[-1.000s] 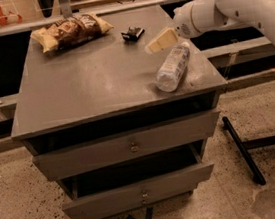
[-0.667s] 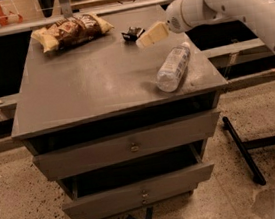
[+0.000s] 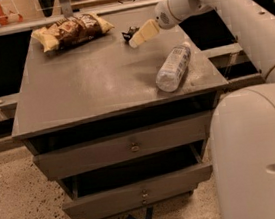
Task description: Pick rxbar chocolate
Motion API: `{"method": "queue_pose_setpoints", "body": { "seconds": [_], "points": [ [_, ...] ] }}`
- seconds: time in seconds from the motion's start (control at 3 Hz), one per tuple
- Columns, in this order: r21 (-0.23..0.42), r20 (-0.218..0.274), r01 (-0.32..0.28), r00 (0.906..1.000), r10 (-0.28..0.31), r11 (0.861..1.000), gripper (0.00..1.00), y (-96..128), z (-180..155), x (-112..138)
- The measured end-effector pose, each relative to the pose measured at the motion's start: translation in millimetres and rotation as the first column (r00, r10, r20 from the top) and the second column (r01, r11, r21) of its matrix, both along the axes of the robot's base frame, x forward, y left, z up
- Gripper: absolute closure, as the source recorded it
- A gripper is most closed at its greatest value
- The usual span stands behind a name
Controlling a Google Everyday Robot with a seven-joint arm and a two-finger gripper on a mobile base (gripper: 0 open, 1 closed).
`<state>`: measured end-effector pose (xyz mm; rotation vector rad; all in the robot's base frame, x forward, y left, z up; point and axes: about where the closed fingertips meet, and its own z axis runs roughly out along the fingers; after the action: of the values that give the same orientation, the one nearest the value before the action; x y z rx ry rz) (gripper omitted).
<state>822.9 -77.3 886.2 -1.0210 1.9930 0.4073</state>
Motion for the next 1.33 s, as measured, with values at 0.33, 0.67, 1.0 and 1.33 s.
{"method": "queue_pose_setpoints", "body": {
  "seconds": [0.33,0.67,1.0,1.33],
  "points": [
    [0.023,-0.013,-0.087,0.9961,0.087,0.996,0.0,-0.8,-16.0,7.0],
    [0.024,0.046,-0.141,0.9891,0.14,0.99,0.13,-0.1,-12.6,14.2],
    [0.023,0.16,-0.122,0.9803,0.116,0.992,0.16,9.7,1.7,37.2],
    [0.003,0.203,-0.062,0.9774,0.06,0.998,0.0,11.0,5.2,48.4]
  ]
}}
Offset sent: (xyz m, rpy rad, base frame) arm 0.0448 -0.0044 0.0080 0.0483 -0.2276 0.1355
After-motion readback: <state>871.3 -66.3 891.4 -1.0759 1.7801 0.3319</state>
